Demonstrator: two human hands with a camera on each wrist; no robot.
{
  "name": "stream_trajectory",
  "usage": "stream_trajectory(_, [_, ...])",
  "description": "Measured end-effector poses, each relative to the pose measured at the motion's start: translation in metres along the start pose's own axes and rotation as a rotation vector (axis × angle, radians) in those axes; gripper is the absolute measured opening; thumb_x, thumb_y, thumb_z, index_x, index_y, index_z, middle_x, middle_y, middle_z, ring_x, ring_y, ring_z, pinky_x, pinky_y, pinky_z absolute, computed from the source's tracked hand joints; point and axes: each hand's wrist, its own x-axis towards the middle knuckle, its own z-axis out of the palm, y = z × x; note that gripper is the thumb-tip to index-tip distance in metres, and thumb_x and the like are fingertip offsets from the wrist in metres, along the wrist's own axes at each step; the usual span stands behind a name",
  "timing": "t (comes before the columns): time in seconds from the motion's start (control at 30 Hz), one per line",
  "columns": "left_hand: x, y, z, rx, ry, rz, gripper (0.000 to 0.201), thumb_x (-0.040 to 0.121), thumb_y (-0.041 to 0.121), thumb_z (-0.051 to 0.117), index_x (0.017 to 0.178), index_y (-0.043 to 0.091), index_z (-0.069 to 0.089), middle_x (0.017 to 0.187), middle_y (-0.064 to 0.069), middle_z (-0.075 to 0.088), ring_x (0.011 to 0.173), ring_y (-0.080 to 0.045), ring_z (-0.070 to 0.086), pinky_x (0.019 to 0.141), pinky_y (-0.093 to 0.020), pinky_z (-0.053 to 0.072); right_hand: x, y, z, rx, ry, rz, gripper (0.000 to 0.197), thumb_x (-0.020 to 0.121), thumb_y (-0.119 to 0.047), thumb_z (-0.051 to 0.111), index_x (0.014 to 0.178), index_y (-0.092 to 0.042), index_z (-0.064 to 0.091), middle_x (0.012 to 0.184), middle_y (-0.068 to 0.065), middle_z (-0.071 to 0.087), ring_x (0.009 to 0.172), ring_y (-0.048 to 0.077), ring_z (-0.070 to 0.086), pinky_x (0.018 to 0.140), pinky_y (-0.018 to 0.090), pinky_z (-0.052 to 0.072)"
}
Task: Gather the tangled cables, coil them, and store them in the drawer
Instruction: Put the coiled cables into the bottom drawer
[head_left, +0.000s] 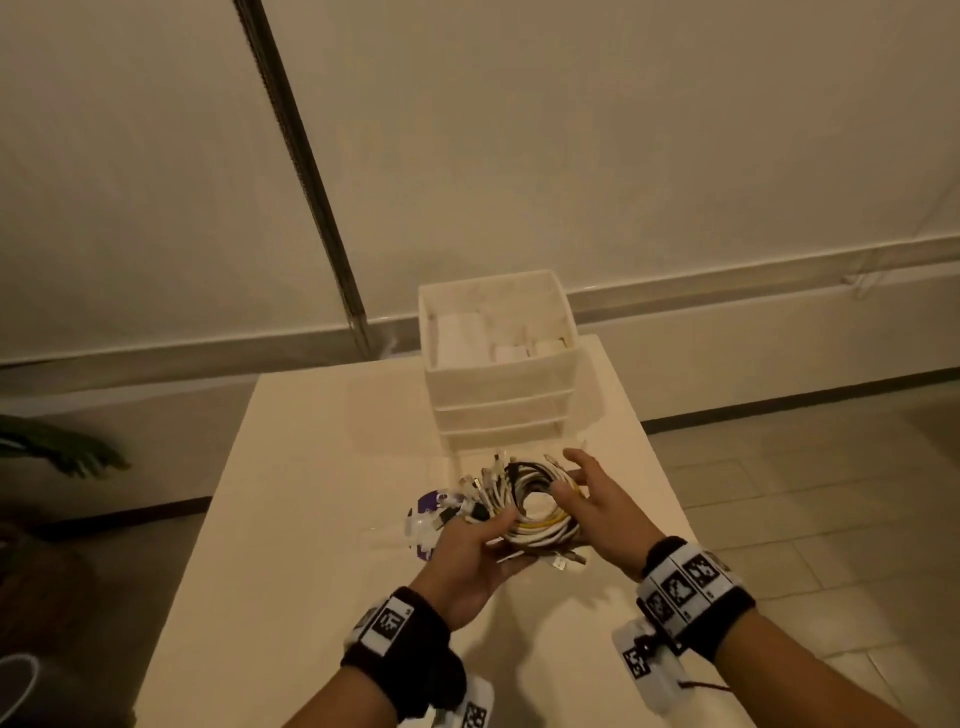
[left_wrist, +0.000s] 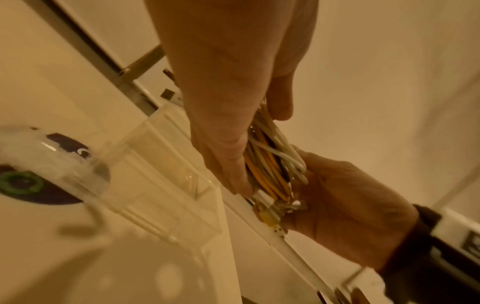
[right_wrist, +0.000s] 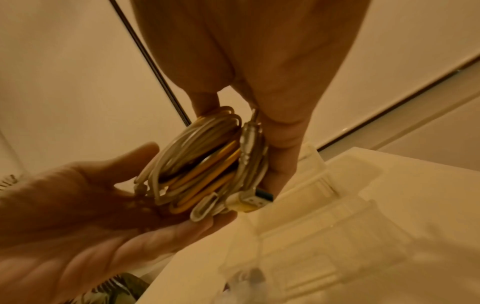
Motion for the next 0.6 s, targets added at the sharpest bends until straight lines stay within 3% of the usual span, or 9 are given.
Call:
stream_trajectory(0.1, [0.054,0.012,0.01,-0.089,0.116,-0.051,0.045,0.085,0.018,0.064,0.124,-0.004,0.06,0.118,-0.022,0.068,0.108,-0.033,0.066,0.094,-0.047,0.054,0.066,0.003,-0.021,0.03,-0.026,0.049,0.049,0.094,-0.028,0.059,0.137,-0.015,0.041,0.122,0.008,0.055,0.111,0.027,0.059,0.086,0.04,0.052])
stream_trajectory(0.17, [0.083,0.013,0.011,-0.099,0.183,-0.08,0.034,0.093,0.018,0.06,0.12,-0.001,0.061,0.114,-0.02,0.069,0.108,-0.034,0.064,0.098,-0.05,0.051,0.105,0.014,-0.022,-0.026,-0.048,0.061,0.043,0.093,-0.024,0.061,0.131,-0.007,0.049,0.121,0.013,0.061,0.109,0.028,0.061,0.089,0.041,0.052])
stream_trajectory(0.27, [0.115,0.01,0.007,-0.063,0.256,-0.147,0.022,0.101,0.017,0.052,0.112,0.003,0.063,0.106,-0.017,0.071,0.106,-0.033,0.064,0.097,-0.048,0.052,0.149,0.04,-0.016,-0.103,-0.107,0.121,0.042,0.093,-0.027,0.059,0.13,-0.006,0.054,0.123,0.015,0.063,0.109,0.028,0.061,0.097,0.044,0.049])
stream_trajectory(0.37, [0.143,0.007,-0.003,-0.023,0.289,-0.205,0.022,0.101,0.013,0.053,0.113,-0.001,0.063,0.108,-0.02,0.071,0.1,-0.031,0.066,0.092,-0.044,0.054,0.177,0.065,-0.009,-0.088,-0.146,0.202,0.039,0.096,-0.024,0.055,0.131,-0.006,0.054,0.124,0.016,0.063,0.11,0.029,0.062,0.099,0.046,0.048])
stream_trajectory(0.5, [0.165,0.006,-0.018,0.002,0.329,-0.231,0.024,0.097,0.002,0.055,0.118,-0.007,0.062,0.12,-0.027,0.066,0.102,-0.035,0.064,0.101,-0.054,0.048,0.193,0.081,-0.001,-0.117,-0.163,0.245,0.04,0.098,-0.024,0.05,0.135,-0.008,0.049,0.129,0.014,0.06,0.113,0.029,0.059,0.093,0.041,0.05])
stream_trajectory(0.6, [0.176,0.002,-0.029,0.024,0.36,-0.25,0.021,0.095,-0.002,0.056,0.113,-0.003,0.065,0.114,-0.025,0.069,0.098,-0.034,0.066,0.089,-0.051,0.055,0.197,0.085,0.004,-0.191,-0.178,0.24,0.04,0.099,-0.024,0.047,0.137,-0.009,0.046,0.132,0.013,0.057,0.116,0.03,0.057,0.094,0.041,0.049])
